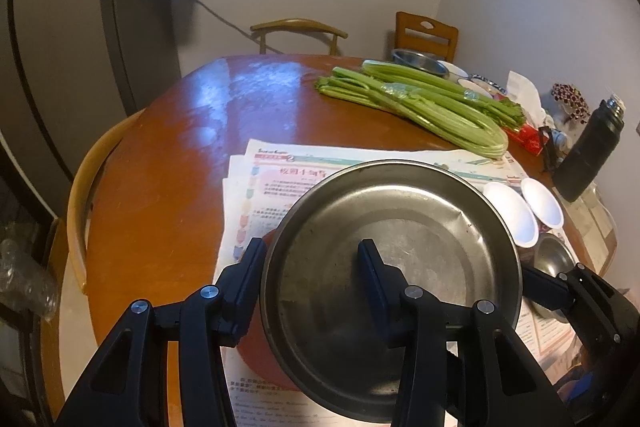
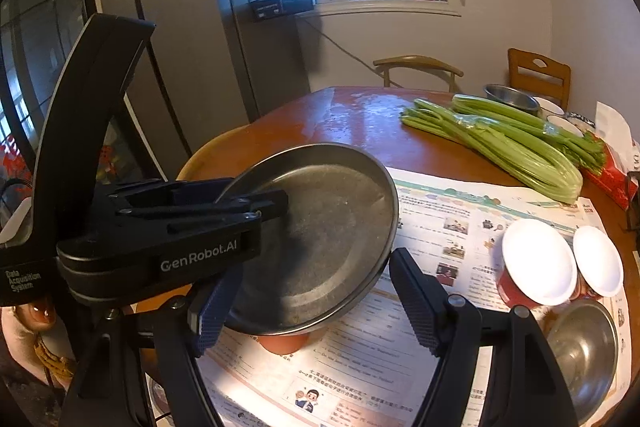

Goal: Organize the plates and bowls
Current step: 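Lower the steel plate onto the orange plate with the left tool, then open the left tool and withdraw from the steel plate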

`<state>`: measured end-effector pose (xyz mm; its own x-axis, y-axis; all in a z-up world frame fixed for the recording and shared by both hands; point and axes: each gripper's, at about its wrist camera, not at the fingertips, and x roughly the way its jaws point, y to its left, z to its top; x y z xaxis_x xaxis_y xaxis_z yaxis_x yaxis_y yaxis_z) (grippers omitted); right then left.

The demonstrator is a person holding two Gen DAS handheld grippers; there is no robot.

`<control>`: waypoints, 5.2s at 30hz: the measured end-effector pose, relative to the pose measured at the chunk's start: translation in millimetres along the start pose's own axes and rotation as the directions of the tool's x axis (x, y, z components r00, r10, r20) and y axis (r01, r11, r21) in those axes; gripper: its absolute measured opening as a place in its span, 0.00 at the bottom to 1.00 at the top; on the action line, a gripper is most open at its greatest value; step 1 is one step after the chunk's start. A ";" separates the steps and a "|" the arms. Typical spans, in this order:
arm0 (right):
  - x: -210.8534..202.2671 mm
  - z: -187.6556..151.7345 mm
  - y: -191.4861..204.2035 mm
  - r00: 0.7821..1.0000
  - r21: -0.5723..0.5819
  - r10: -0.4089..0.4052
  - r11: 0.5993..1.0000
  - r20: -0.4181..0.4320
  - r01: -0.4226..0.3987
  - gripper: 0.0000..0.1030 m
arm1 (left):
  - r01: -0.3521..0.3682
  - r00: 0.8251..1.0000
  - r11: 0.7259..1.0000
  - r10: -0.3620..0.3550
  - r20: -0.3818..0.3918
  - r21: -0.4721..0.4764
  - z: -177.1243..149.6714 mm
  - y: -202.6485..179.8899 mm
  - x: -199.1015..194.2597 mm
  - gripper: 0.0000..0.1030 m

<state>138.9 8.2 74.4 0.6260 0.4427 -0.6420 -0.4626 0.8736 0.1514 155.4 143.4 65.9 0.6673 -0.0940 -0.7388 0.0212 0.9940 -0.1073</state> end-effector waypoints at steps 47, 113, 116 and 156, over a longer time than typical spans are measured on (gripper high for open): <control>95.3 -27.9 -3.0 0.980 -0.005 -0.001 1.000 -0.200 0.000 0.73 | -0.006 0.993 0.999 0.001 -0.121 -0.045 -29.7 30.9 79.3 0.47; 68.2 -42.9 -39.4 0.982 0.082 0.079 0.994 -0.174 -0.065 0.73 | 0.047 0.980 0.985 -0.078 -0.185 -0.168 -41.8 19.6 90.7 0.52; 69.9 -40.6 -42.7 0.984 0.085 0.067 0.995 -0.167 -0.053 0.73 | 0.046 0.980 0.988 -0.073 -0.185 -0.148 -37.3 12.1 94.8 0.52; -26.2 -29.6 -83.3 0.997 0.123 -0.002 0.992 0.083 -0.008 0.73 | 0.006 0.997 0.997 0.000 0.083 -0.078 -20.6 -46.2 -7.6 0.54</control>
<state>142.4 -82.1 56.4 0.6772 0.4559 -0.5776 -0.3867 0.8883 0.2478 134.0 97.0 62.8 0.7266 -0.0886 -0.6813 -0.0325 0.9861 -0.1630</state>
